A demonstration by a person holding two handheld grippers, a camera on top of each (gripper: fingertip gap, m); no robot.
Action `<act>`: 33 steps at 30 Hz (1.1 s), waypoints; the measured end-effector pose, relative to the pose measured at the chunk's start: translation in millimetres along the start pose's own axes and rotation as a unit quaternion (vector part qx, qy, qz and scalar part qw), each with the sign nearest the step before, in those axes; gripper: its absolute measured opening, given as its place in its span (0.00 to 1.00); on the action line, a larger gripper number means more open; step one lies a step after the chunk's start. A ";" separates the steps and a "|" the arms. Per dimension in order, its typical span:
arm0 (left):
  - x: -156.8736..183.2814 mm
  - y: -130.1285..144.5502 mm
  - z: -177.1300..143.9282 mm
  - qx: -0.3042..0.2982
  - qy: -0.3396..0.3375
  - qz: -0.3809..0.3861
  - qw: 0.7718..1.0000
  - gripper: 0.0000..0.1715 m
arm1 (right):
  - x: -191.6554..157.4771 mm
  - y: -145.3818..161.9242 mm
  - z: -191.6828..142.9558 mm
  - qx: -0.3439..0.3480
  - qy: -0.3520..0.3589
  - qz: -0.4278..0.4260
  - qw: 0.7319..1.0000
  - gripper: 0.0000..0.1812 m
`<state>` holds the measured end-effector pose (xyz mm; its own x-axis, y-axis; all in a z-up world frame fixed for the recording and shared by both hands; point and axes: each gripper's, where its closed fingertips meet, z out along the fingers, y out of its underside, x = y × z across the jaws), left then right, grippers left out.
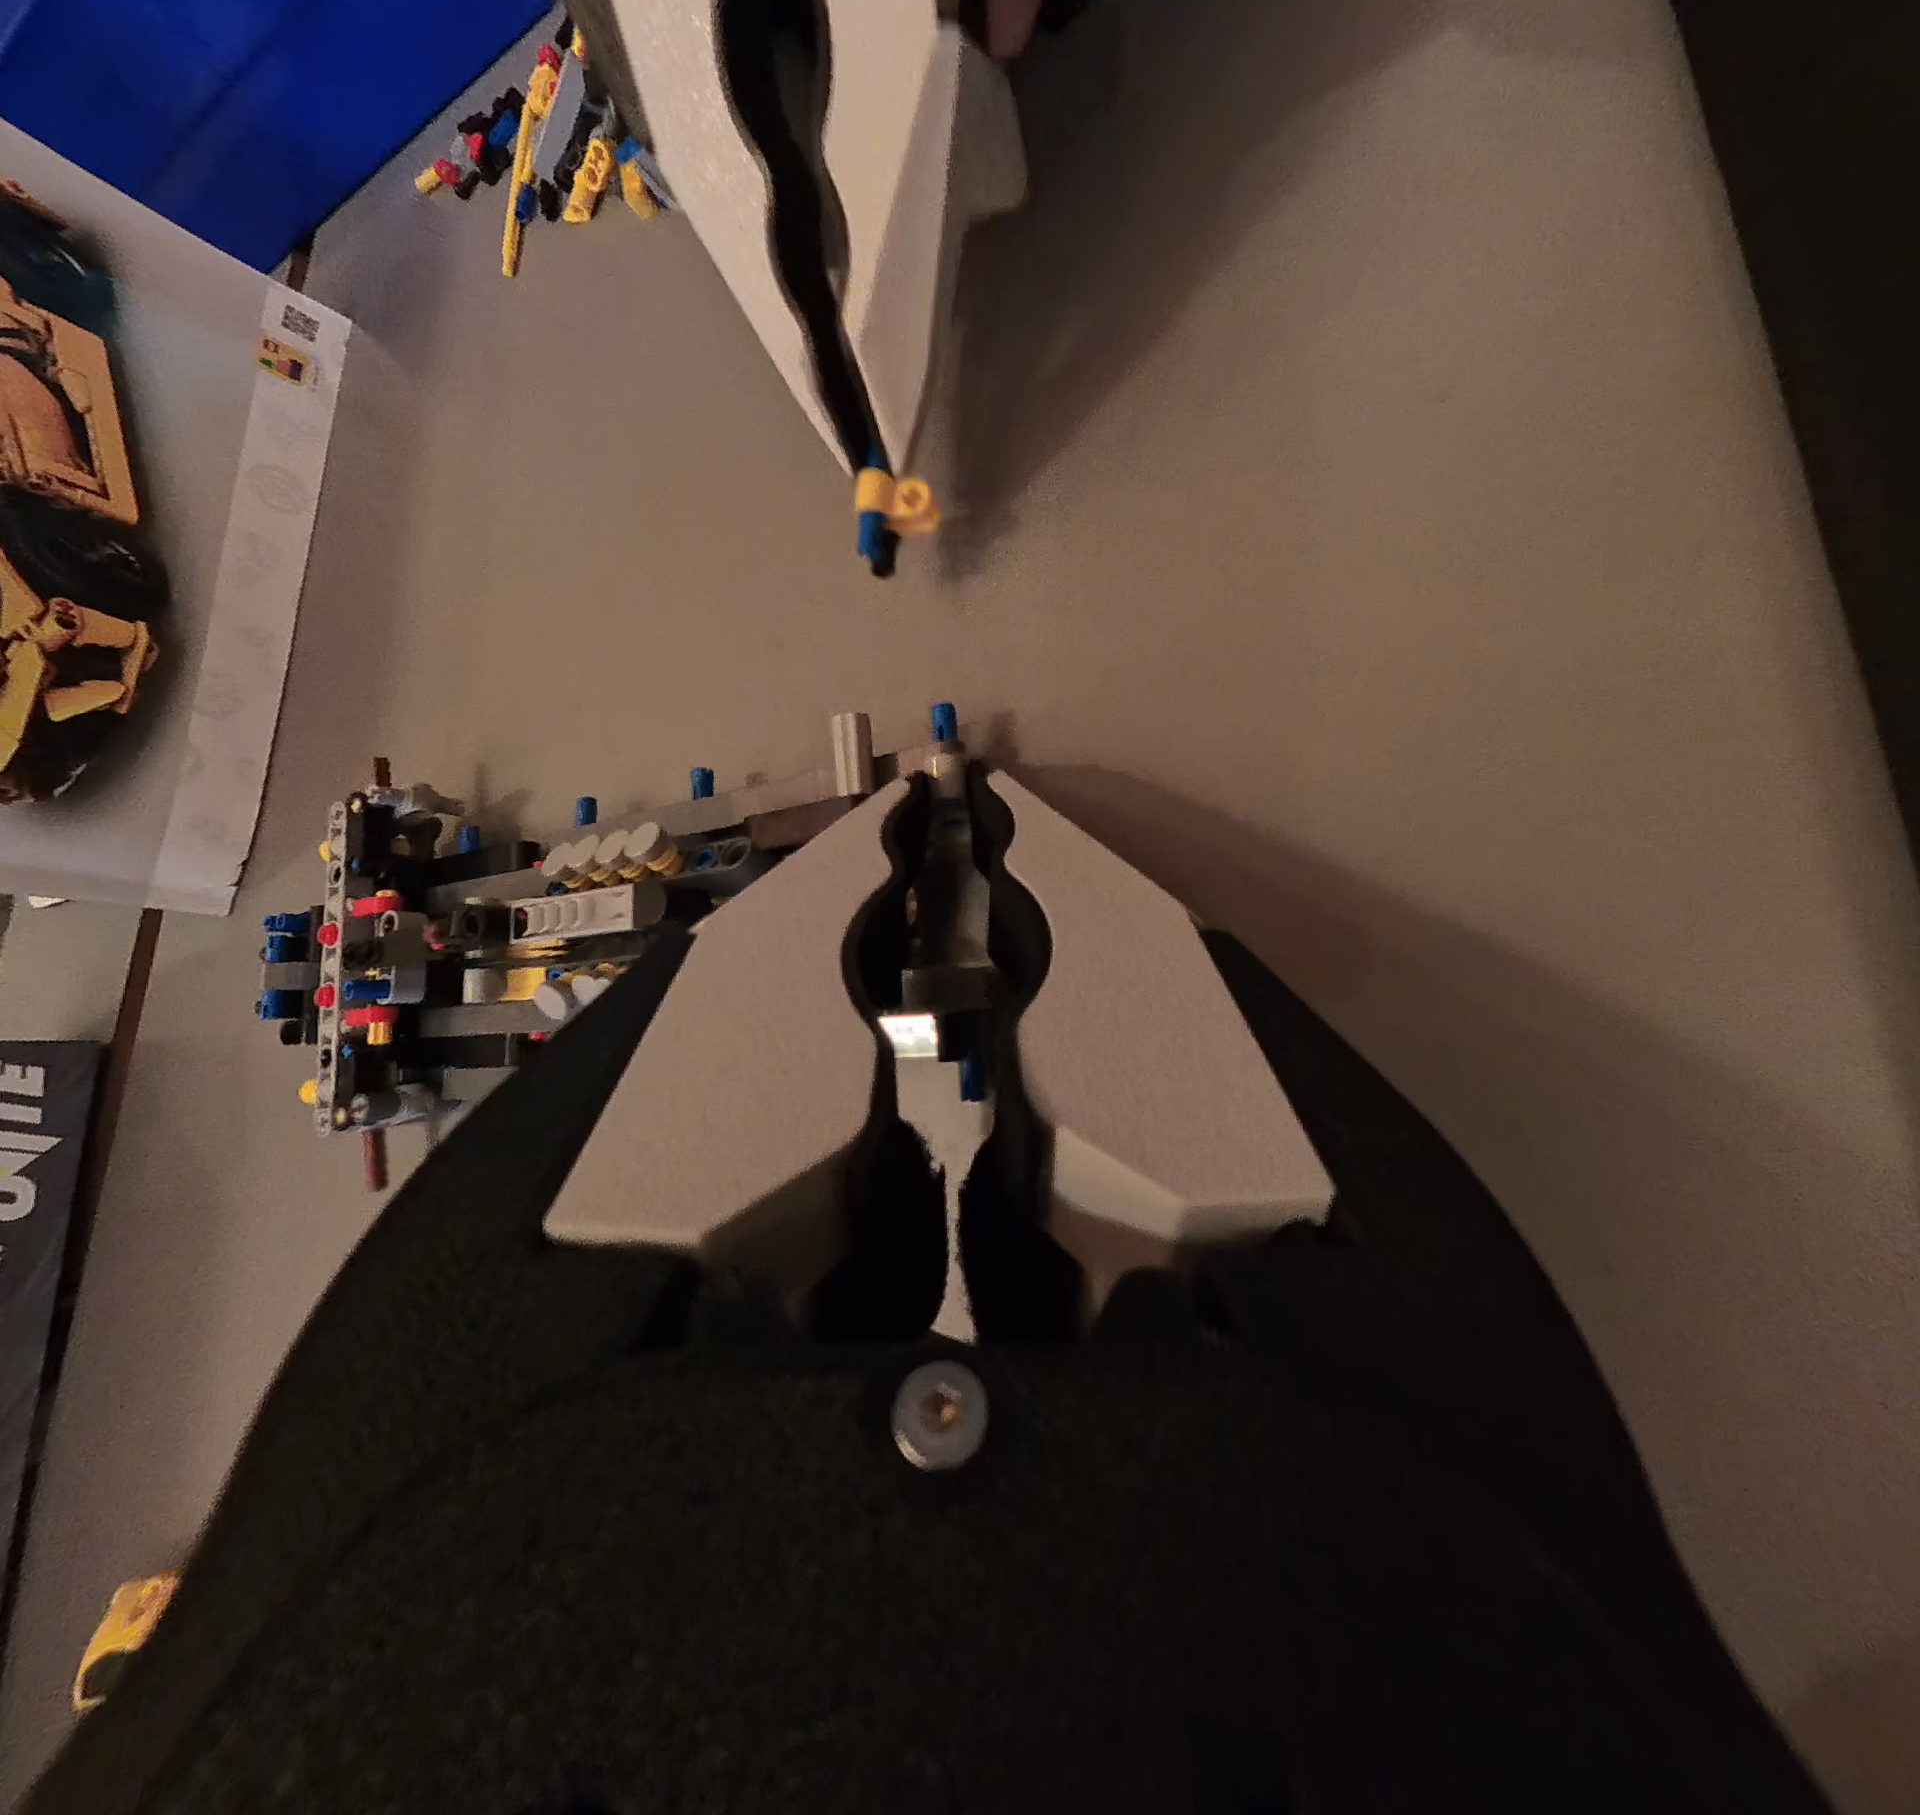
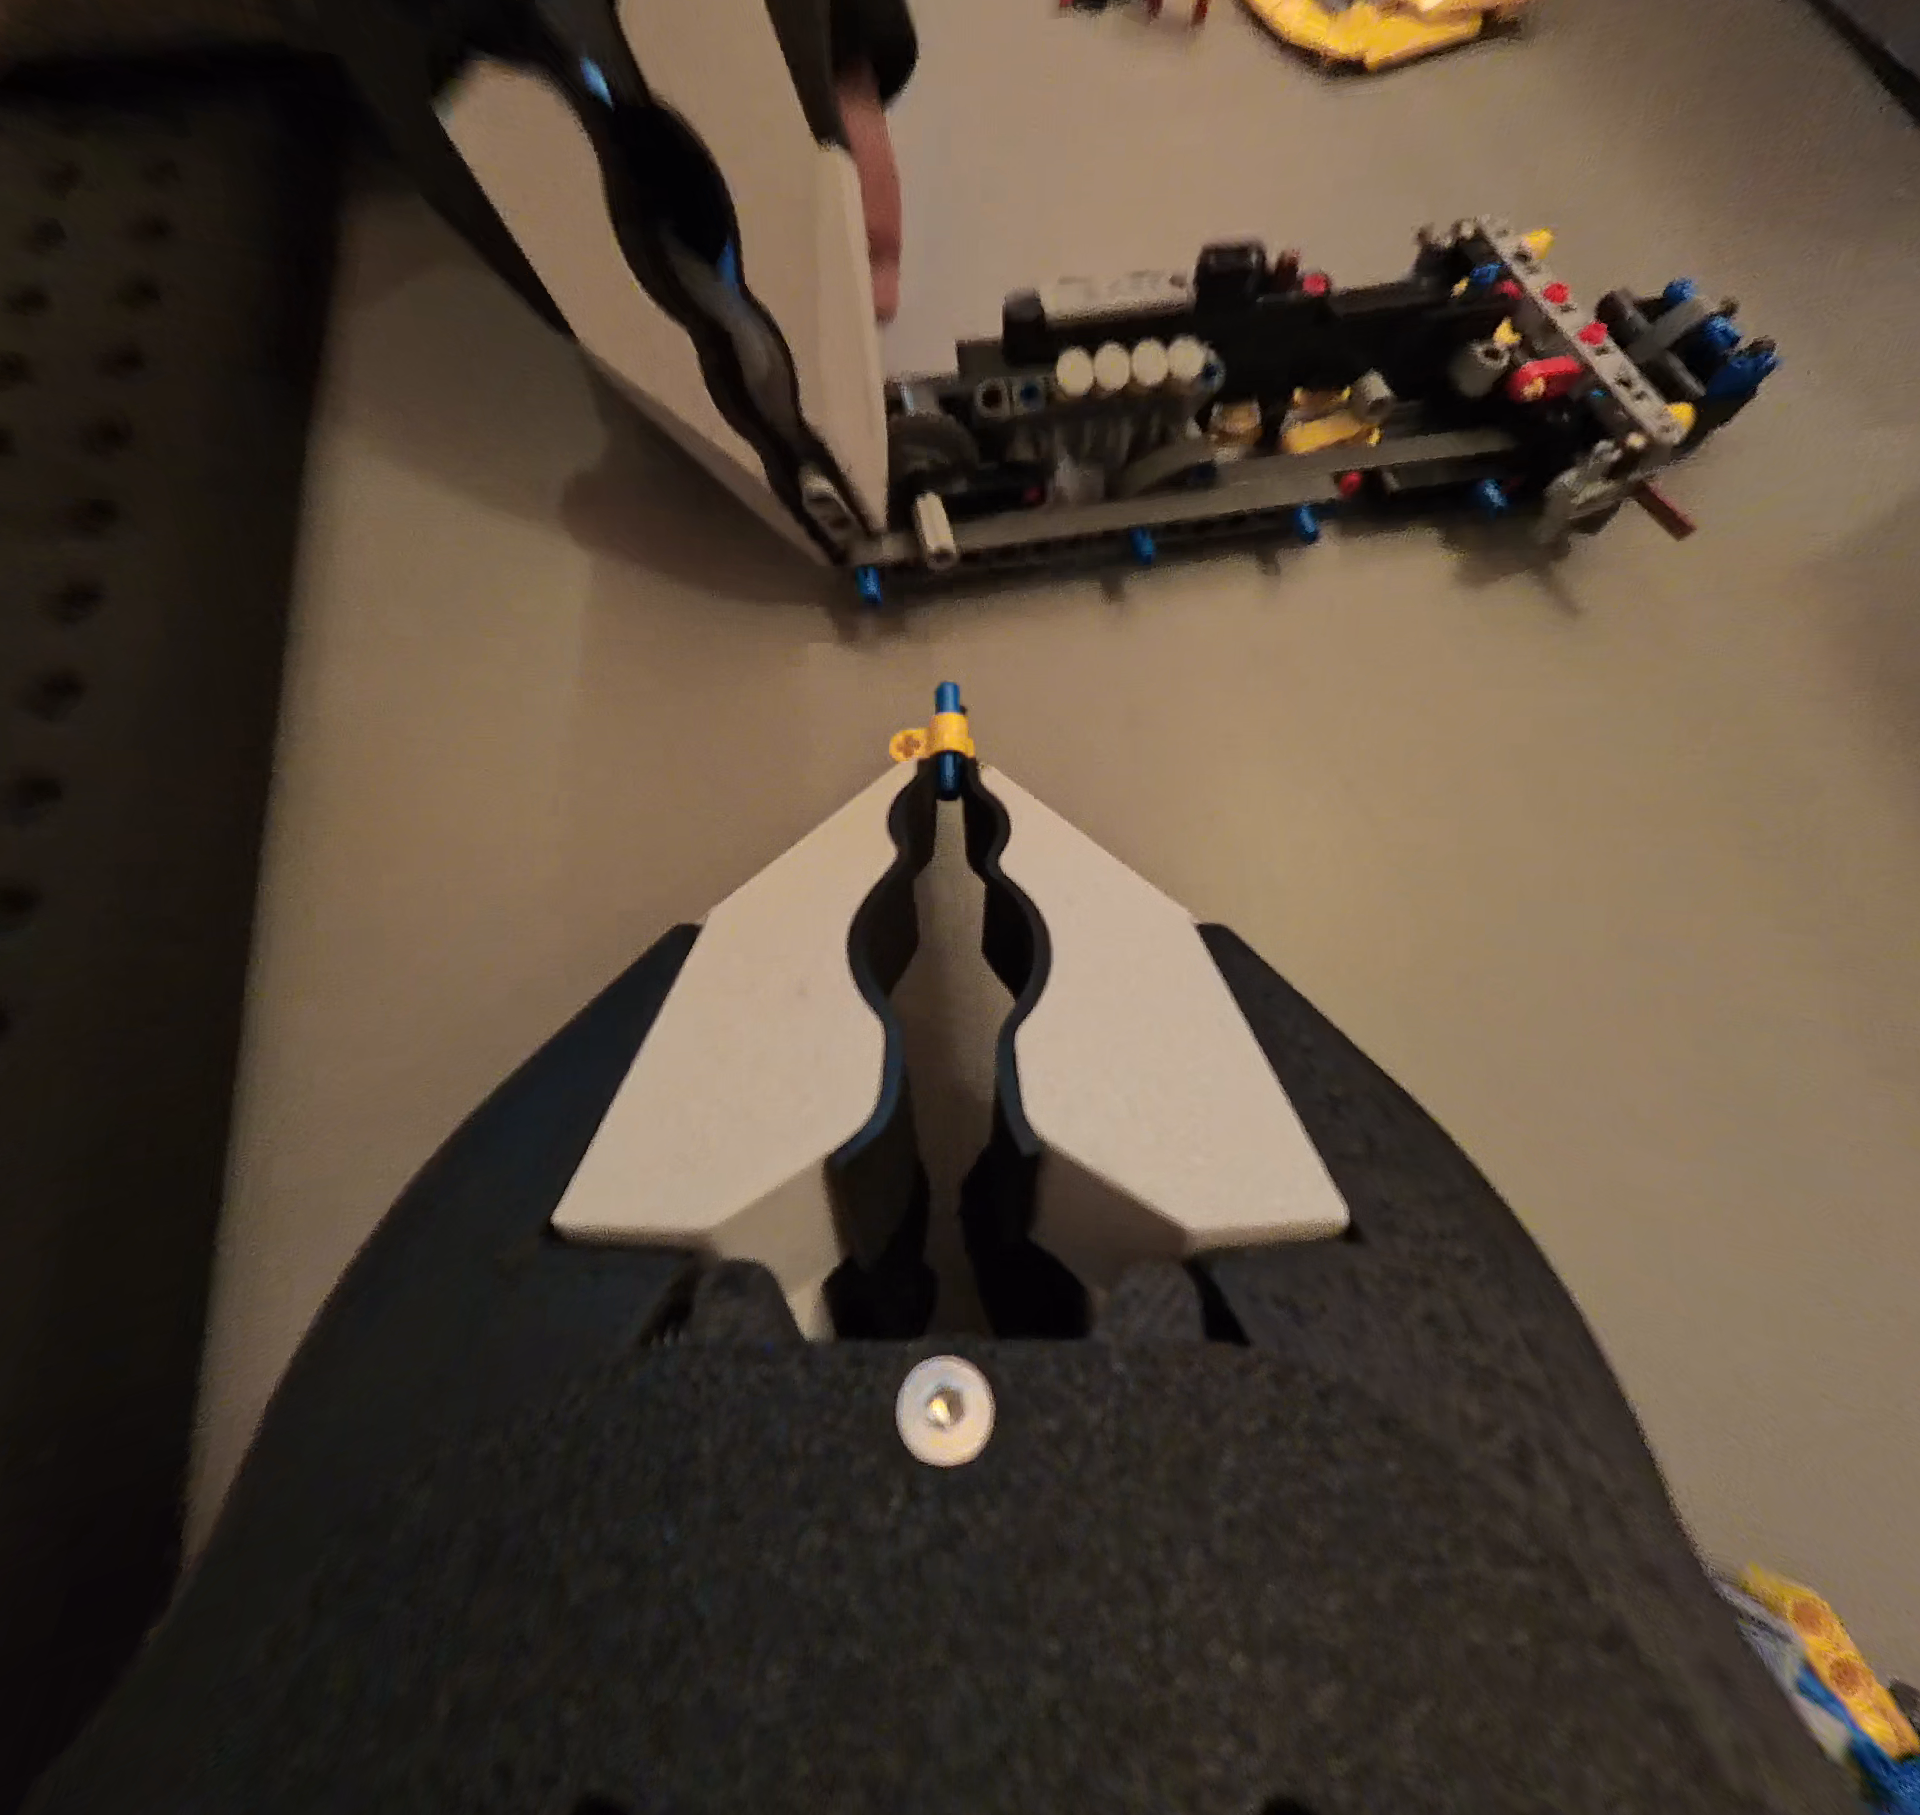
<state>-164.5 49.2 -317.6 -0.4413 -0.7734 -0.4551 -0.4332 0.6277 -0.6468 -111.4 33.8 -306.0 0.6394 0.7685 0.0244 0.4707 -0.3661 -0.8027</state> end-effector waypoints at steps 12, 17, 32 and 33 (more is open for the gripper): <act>-18.5 -59.4 -27.7 0.156 0.015 -0.159 0.975 0.14 | -28.0 -65.7 -16.2 0.173 -0.200 0.180 0.947 0.02; -29.2 -40.4 -25.4 0.119 -0.011 -0.153 0.981 0.07 | -19.3 -49.5 -6.7 0.127 -0.150 0.160 0.967 0.02; -20.2 4.8 -13.7 0.032 0.036 -0.180 0.983 0.11 | 3.8 -27.0 36.3 0.026 -0.060 0.106 0.992 0.13; -20.2 4.2 -12.8 0.034 0.034 -0.179 0.983 0.11 | 4.3 -27.9 41.2 0.019 -0.056 0.100 0.993 0.13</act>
<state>-167.5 68.6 -303.3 -0.3235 -0.9342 -0.1505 -0.5179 0.3079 -0.7981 -146.8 68.9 -308.0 0.6449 0.7366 -0.2037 0.3157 -0.4995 -0.8067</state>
